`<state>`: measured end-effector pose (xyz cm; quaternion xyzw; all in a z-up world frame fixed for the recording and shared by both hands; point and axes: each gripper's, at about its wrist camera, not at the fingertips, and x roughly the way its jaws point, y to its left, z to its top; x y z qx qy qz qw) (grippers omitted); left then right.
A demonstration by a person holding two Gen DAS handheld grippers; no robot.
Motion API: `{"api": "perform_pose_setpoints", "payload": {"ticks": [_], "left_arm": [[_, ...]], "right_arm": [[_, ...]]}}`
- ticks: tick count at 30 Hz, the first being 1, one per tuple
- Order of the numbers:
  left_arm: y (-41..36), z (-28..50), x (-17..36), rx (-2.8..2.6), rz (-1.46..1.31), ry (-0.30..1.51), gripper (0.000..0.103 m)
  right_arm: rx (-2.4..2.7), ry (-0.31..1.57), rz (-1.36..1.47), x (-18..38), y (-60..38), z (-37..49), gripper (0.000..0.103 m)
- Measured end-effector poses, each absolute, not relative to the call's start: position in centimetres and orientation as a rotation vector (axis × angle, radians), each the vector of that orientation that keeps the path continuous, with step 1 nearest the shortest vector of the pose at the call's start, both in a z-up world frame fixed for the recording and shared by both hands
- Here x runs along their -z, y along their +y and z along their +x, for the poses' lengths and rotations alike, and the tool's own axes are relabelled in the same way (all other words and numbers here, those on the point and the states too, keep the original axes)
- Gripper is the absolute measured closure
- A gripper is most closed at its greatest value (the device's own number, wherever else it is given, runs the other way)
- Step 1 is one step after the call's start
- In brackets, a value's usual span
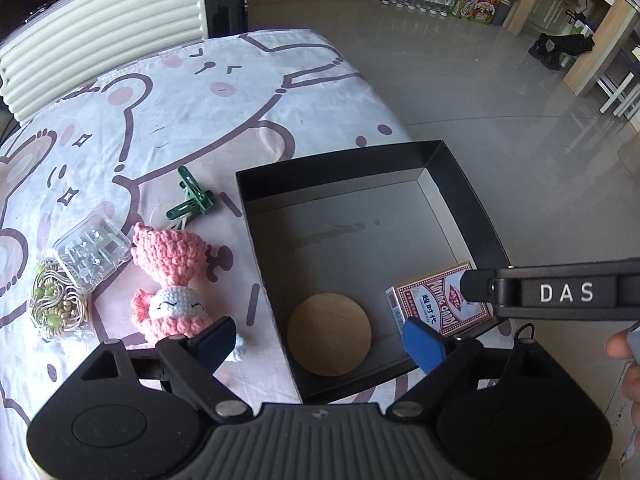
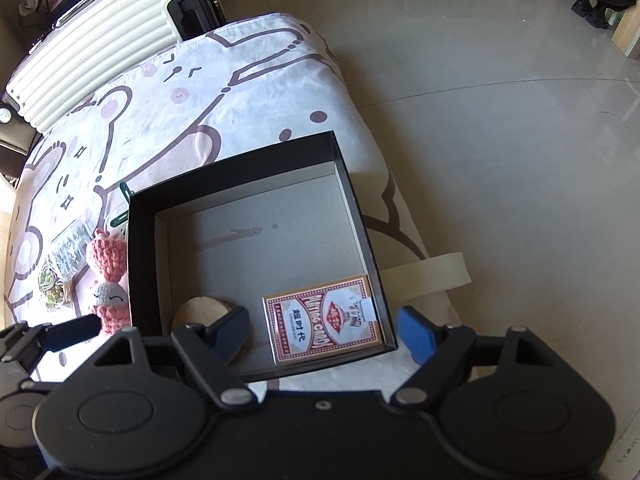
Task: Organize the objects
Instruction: 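Lower the coaster into the black box and open the left gripper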
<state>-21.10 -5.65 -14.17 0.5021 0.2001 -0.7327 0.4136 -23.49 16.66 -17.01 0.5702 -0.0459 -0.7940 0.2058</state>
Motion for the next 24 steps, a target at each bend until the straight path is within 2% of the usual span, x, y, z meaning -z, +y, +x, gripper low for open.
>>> {"api": "perform_pose_setpoints", "payload": {"ticks": [12,24], "left_arm": [[-5.2,-19.9,12.2,1.829,1.199,0.486,0.013],[-3.7,-18.4,8.9,1.850,1.064,0.449,0.013]], "right_arm": [[2.253,-0.103,1.553,16.3,17.1,-22.5,0.021],[2.317,-0.156,1.444,13.9,18.2,-20.6,0.020]]}}
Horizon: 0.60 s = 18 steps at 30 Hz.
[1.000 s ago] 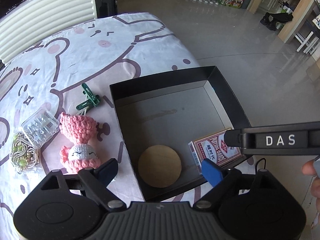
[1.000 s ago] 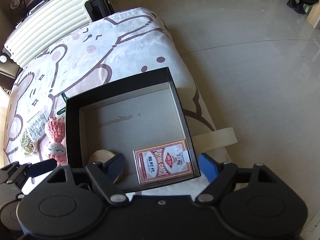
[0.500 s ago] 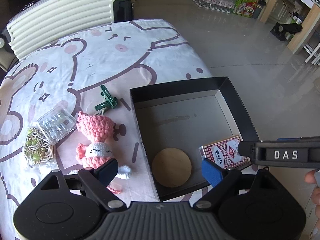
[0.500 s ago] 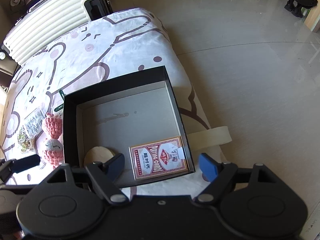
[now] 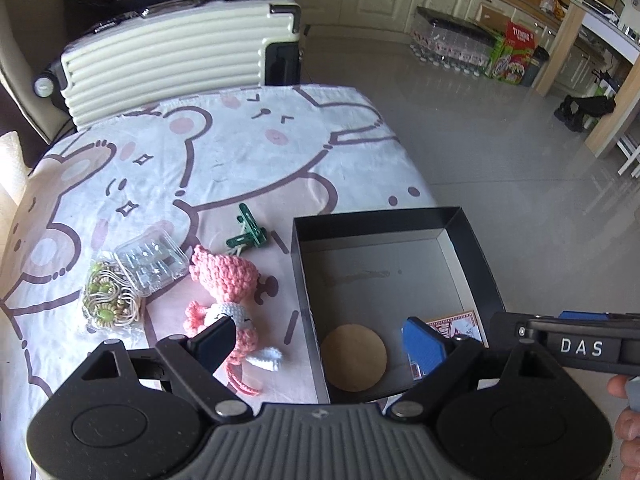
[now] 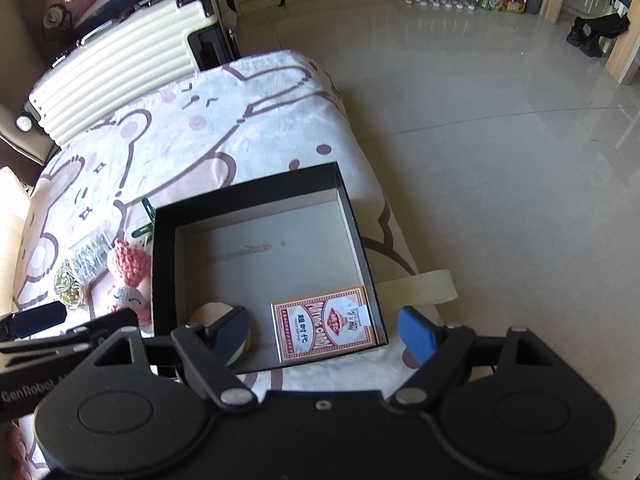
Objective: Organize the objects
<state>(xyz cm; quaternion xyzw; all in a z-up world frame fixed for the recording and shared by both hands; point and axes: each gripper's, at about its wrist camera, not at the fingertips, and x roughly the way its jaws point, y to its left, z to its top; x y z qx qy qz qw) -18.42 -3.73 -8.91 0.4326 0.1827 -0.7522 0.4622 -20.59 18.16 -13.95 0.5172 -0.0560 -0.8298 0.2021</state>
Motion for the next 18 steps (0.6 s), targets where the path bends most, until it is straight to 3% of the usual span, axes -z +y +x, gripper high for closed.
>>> {"api": "perform_pose_setpoints", "payload": {"ticks": [18], "left_arm": [[-1.2,-15.9,6.4,1.869,0.979,0.348,0.010]], "right_arm": [[2.476,-0.145,1.254,10.9,20.2,-16.6,0.016]]}}
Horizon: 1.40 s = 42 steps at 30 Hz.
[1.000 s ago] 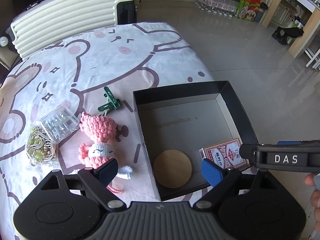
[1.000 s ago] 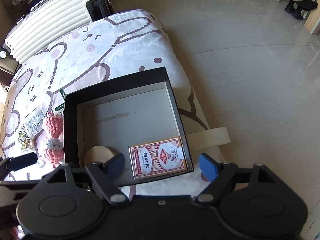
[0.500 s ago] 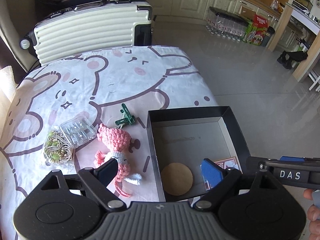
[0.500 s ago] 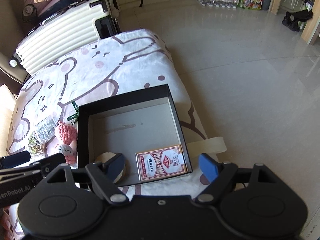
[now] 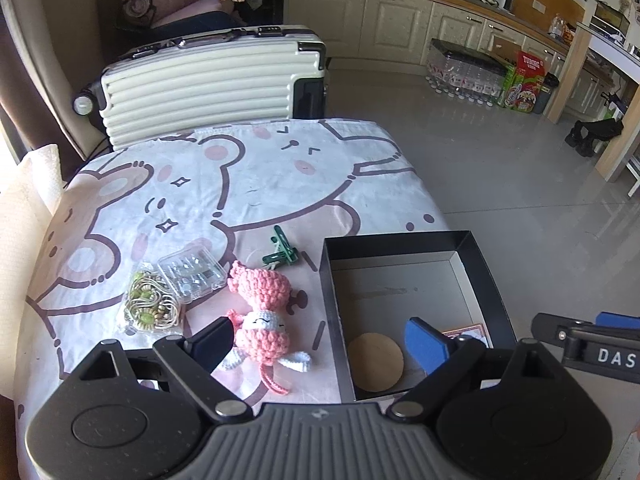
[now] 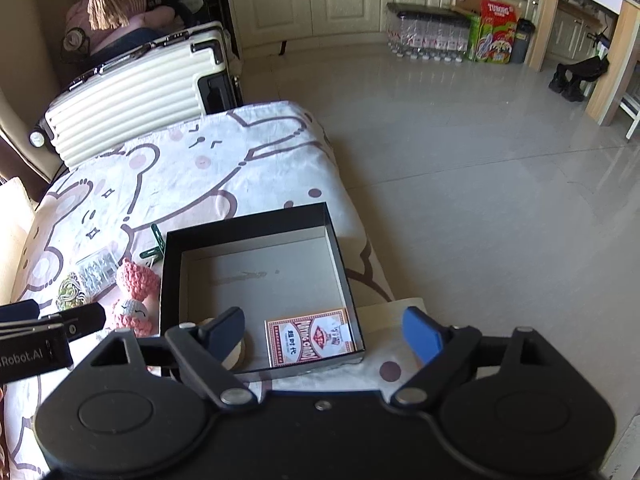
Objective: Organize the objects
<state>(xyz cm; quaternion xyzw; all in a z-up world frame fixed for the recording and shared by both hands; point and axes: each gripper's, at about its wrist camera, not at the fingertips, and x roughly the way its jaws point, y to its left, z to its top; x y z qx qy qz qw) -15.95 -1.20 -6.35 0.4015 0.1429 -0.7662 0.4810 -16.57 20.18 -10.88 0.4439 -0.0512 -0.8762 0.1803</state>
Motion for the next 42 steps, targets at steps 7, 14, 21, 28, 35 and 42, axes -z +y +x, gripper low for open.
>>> {"api": "perform_pose_setpoints", "payload": {"ticks": [7,14,21,28,35,42], "left_arm": [[-0.6,-15.1,5.8,1.867,0.956,0.311,0.005],[0.3,-14.6,5.3,1.888,0.940,0.252,0.000],[0.6,-14.5,5.4,1.897,0.953,0.220,0.000],[0.6,-14.7,5.5,1.922,0.960,0.192,0.000],[0.4,-15.0,5.9,1.940,0.966,0.178,0.000],[0.1,-15.3,6.2,1.945,0.979,0.172,0.000]], "right_arm": [[2.523,-0.140,1.208,10.0,20.8,-15.3,0.011],[2.573,-0.145,1.180,9.5,21.6,-14.3,0.006],[2.624,-0.137,1.157,9.3,22.1,-13.8,0.000],[2.648,-0.087,1.116,9.5,22.0,-13.7,0.000],[2.657,-0.099,1.123,10.0,22.3,-14.0,0.000],[2.667,-0.101,1.136,10.3,22.4,-14.3,0.000]]}}
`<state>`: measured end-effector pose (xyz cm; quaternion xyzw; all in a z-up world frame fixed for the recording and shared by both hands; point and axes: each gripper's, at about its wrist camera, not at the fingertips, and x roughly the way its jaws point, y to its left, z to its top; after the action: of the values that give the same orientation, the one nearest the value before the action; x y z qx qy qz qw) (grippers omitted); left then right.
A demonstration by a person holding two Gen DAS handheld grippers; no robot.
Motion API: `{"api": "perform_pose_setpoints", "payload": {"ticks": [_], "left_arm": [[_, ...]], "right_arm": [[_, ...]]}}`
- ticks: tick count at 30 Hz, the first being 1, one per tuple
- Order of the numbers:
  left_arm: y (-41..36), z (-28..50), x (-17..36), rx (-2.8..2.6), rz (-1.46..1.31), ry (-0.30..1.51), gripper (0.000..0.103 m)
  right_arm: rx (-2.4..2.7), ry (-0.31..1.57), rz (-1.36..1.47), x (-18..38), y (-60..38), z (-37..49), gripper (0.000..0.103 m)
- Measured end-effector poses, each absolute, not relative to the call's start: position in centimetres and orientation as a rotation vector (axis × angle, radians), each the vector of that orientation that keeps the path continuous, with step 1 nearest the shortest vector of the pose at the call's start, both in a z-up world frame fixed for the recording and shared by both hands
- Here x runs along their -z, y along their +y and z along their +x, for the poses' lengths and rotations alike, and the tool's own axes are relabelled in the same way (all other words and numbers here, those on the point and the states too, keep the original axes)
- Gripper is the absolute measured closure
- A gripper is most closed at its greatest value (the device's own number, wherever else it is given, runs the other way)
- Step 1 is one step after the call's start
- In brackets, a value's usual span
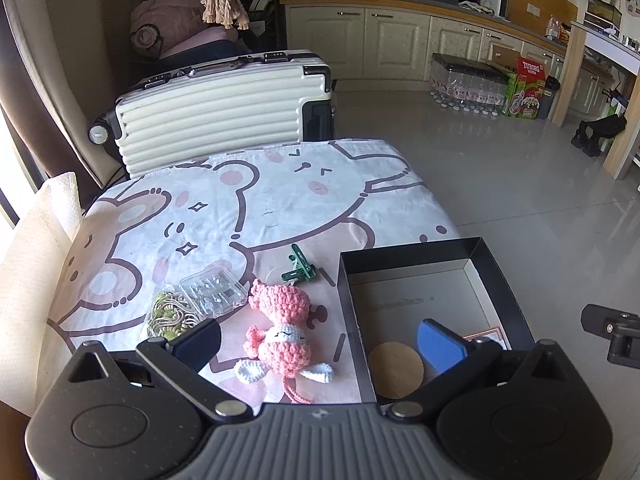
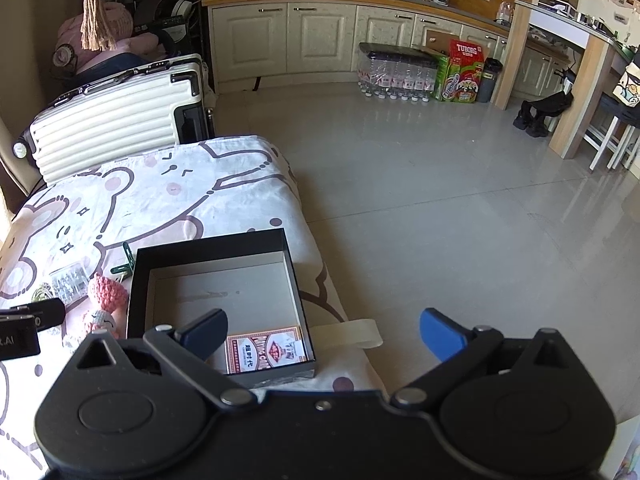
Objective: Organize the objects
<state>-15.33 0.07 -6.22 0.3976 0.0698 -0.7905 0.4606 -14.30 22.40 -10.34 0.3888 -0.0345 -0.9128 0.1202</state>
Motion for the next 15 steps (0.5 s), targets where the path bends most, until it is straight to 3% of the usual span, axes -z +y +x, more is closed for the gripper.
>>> {"api": "perform_pose_setpoints", "payload": {"ticks": [15], "left_arm": [[-1.2,-14.1,5.9,1.944,0.962,0.181,0.000]], "right_arm": [[2.673,-0.104,1.150,10.4,21.3,-14.7,0.000]]}}
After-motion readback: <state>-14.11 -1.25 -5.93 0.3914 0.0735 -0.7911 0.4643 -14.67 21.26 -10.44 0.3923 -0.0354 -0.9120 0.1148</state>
